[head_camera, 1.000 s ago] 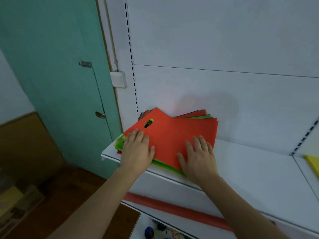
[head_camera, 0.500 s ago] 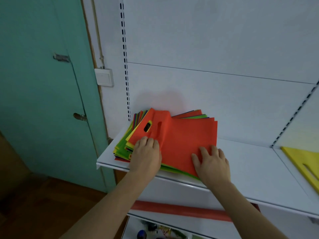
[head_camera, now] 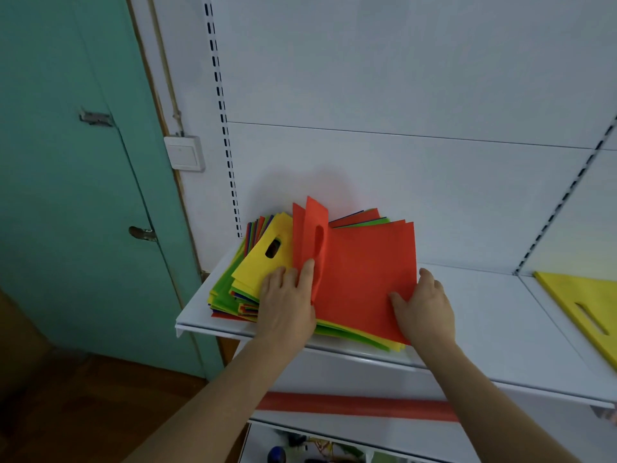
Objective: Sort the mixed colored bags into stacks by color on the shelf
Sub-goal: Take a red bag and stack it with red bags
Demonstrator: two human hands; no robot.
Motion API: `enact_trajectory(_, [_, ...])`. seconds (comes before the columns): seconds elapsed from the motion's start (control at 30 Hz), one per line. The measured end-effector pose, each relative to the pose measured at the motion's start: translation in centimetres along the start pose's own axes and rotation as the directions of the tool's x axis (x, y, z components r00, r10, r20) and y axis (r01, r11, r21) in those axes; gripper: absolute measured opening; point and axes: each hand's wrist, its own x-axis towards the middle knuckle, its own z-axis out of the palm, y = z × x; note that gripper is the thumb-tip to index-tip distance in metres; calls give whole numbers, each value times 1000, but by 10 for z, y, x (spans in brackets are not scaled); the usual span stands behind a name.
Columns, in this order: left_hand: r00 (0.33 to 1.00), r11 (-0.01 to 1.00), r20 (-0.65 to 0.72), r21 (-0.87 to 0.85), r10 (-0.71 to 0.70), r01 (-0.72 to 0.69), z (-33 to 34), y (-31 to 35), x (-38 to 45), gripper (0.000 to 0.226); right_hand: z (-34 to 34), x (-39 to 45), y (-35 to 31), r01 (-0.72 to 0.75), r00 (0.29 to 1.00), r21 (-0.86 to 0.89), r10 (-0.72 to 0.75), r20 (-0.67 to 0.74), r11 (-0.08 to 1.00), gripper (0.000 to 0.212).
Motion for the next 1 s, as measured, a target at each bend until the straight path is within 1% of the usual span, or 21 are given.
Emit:
enact_trajectory(0.03, [1000, 999, -24, -47, -1, 0, -1, -1, 1, 81, -4, 4, 2, -25, 1000, 33, 24, 8, 999, 54])
enact_trajectory(0.13, [998, 988, -38, -149, -42, 36, -4, -4, 6, 79, -14, 16, 14, -56, 998, 49, 55, 26, 997, 16])
enact_trajectory(0.17, [998, 986, -20, -157, -66, 62, -5, -5, 9, 77, -17, 19, 19, -52, 999, 43, 52, 5, 998, 15])
enact_trajectory(0.23, [996, 989, 11, -113, -94, 94, -4, -6, 14, 69, -23, 22, 28, -48, 997, 55, 51, -66, 997, 19])
enact_trajectory(0.33, [997, 997, 13, 5, -76, 76, -1, -6, 15, 50, -31, 28, 41, -21, 985, 120, 41, -166, 993, 18])
enact_trajectory(0.37, [997, 997, 7, 17, -75, 75, 0, -6, 17, 47, -34, 29, 43, 5, 980, 156, 26, -196, 988, 17])
enact_trajectory(0.43, [995, 995, 8, -17, -95, 95, -2, -3, 23, 55, -40, 28, 45, 82, 967, 240, -19, -253, 967, 18])
enact_trajectory(0.47, [994, 991, 10, -75, -113, 113, -3, -2, 28, 63, -43, 26, 45, 121, 960, 285, -39, -278, 951, 19])
enact_trajectory(0.5, [989, 973, 21, -174, -147, 149, -4, -1, 34, 71, -47, 24, 46, 156, 952, 326, -55, -300, 932, 17])
enact_trajectory(0.53, [978, 925, 55, -318, -200, 207, -7, -1, 42, 78, -50, 22, 47, 186, 946, 361, -67, -318, 914, 16])
enact_trajectory(0.57, [960, 827, 106, -489, -258, 276, -10, -2, 51, 82, -54, 20, 48, 210, 940, 393, -75, -333, 895, 15])
enact_trajectory(0.6, [935, 684, 159, -645, -316, 341, -13, -4, 60, 85, -58, 19, 48, 230, 934, 426, -76, -349, 875, 15])
enact_trajectory(0.63, [907, 533, 203, -754, -369, 385, -16, -5, 67, 83, -63, 17, 48, 242, 928, 456, -68, -365, 856, 16])
enact_trajectory(0.67, [890, 414, 220, -822, -400, 390, -20, -5, 73, 74, -67, 16, 48, 247, 924, 483, -54, -378, 840, 16])
enact_trajectory(0.7, [893, 366, 189, -863, -408, 350, -22, -6, 77, 59, -70, 15, 48, 250, 920, 501, -42, -389, 829, 15])
enact_trajectory(0.73, [908, 365, 125, -887, -401, 284, -23, -6, 80, 42, -72, 15, 49, 255, 916, 510, -35, -401, 822, 14])
enact_trajectory(0.77, [919, 367, 63, -904, -390, 217, -24, -6, 82, 31, -73, 14, 49, 264, 910, 512, -34, -414, 817, 14])
enact_trajectory(0.8, [925, 361, 9, -919, -381, 158, -25, -5, 82, 28, -74, 13, 48, 275, 904, 514, -36, -427, 813, 15])
enact_trajectory(0.9, [925, 357, -117, -934, -361, 21, -29, 0, 80, 32, -71, 9, 47, 295, 898, 496, -60, -436, 817, 20])
enact_trajectory(0.93, [930, 368, -134, -930, -342, 1, -27, 1, 77, 35, -67, 7, 47, 290, 904, 472, -77, -421, 832, 20])
enact_trajectory(1.0, [947, 396, -110, -918, -303, 20, -20, 0, 70, 34, -59, 4, 50, 275, 918, 415, -109, -381, 867, 16])
